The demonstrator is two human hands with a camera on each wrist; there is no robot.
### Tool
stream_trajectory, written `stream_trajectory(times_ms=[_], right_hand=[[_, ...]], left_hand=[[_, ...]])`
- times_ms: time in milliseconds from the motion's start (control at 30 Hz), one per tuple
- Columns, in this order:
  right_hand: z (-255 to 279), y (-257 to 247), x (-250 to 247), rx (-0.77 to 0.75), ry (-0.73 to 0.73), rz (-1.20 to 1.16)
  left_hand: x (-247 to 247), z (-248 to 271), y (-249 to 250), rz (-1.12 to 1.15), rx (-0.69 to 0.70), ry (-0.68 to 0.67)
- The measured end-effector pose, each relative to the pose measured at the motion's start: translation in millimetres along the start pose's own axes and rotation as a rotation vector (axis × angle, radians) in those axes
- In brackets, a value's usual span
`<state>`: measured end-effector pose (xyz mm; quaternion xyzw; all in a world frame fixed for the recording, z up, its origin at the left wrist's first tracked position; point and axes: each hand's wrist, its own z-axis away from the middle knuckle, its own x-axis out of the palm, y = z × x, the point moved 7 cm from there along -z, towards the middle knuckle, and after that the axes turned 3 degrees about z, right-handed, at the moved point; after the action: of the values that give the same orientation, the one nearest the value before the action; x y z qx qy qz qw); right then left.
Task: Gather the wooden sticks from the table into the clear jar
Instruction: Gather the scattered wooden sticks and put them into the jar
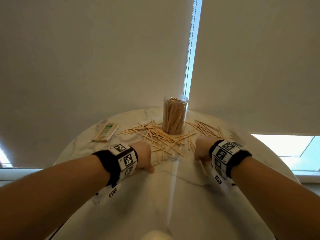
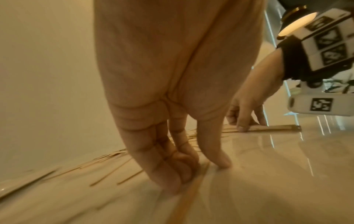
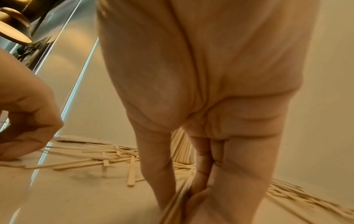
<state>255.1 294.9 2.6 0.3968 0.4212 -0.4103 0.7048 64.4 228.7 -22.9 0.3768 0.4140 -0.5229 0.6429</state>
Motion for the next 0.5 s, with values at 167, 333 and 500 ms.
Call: stream_trajectory(times_ms=[167, 333, 500], right_hand=[[23, -3, 10, 0.032, 0.005, 0.09], [33, 1, 28, 0.067, 0.007, -0.01], [38, 3, 35, 0.07, 0.078, -0.112]], left_hand=[[6, 16, 22, -0.054, 0.063, 0.117], [5, 22, 18, -0.07, 0.018, 0.106], [-31, 15, 5, -0.133, -0.052, 0.278]])
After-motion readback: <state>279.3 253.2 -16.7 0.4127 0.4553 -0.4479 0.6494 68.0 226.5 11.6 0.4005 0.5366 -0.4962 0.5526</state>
